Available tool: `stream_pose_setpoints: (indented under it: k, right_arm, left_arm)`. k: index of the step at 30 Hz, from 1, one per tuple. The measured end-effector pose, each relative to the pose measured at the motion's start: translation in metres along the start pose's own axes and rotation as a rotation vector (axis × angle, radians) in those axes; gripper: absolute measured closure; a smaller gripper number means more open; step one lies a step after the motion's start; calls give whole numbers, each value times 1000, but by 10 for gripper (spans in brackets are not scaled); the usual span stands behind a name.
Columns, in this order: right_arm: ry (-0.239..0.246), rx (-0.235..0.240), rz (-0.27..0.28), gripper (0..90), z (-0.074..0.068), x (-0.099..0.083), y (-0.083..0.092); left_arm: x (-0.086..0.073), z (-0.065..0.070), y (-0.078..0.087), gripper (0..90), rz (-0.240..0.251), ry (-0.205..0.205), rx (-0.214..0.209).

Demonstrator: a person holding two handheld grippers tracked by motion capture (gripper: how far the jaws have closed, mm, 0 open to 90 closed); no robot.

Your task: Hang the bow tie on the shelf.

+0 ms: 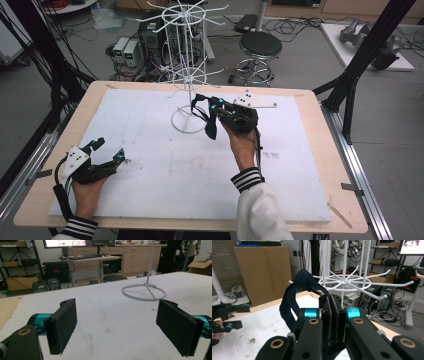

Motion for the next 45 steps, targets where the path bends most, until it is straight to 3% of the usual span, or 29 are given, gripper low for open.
stream_pose_setpoints:
  k: [13, 23, 37, 38, 39, 40, 41, 43, 44, 45]
  right_arm:
    - [-16, -36, 2, 877, 5, 1, -11]
    - [-60, -56, 5, 877, 12, 0, -24]
    - [-40, -85, -43, 847, 18, -11, -38]
    - [-42, -93, -43, 758, 19, -12, -40]
    - [-42, -93, -43, 758, 19, -12, -40]
    - [-37, -100, -45, 687, 19, -12, -40]
    - [-31, -109, -57, 536, 20, -14, -42]
    - [-21, -121, -76, 348, 18, -16, -42]
    - [-21, -121, -76, 348, 18, -16, -42]
    - [-12, -143, -97, 201, 17, -18, -42]
  left_arm:
    - [0, 0, 0, 175, -4, -1, 0]
    - [0, -1, -1, 175, -6, 4, 3]
    - [0, -1, 0, 175, -6, 6, 0]
    - [0, -1, 0, 175, -5, 9, 0]
    - [0, -1, 0, 175, -7, 7, 0]
    - [0, -1, 0, 175, -7, 6, 0]
    - [0, -1, 0, 174, -6, 5, -1]
    - [0, 0, 0, 175, -4, 2, 1]
    - [0, 0, 0, 175, -3, 2, 1]
    - [0, 0, 0, 175, -3, 3, 0]
Point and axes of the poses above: each handheld gripper's, and its own axes: y roughly backward along the jaws, x roughly out of its top, z roughly to its right, the point moved 9 cm from there along -y, roughly forward along the jaws, and after that the axes turned 6 degrees about -z, right-handed, at the moved point
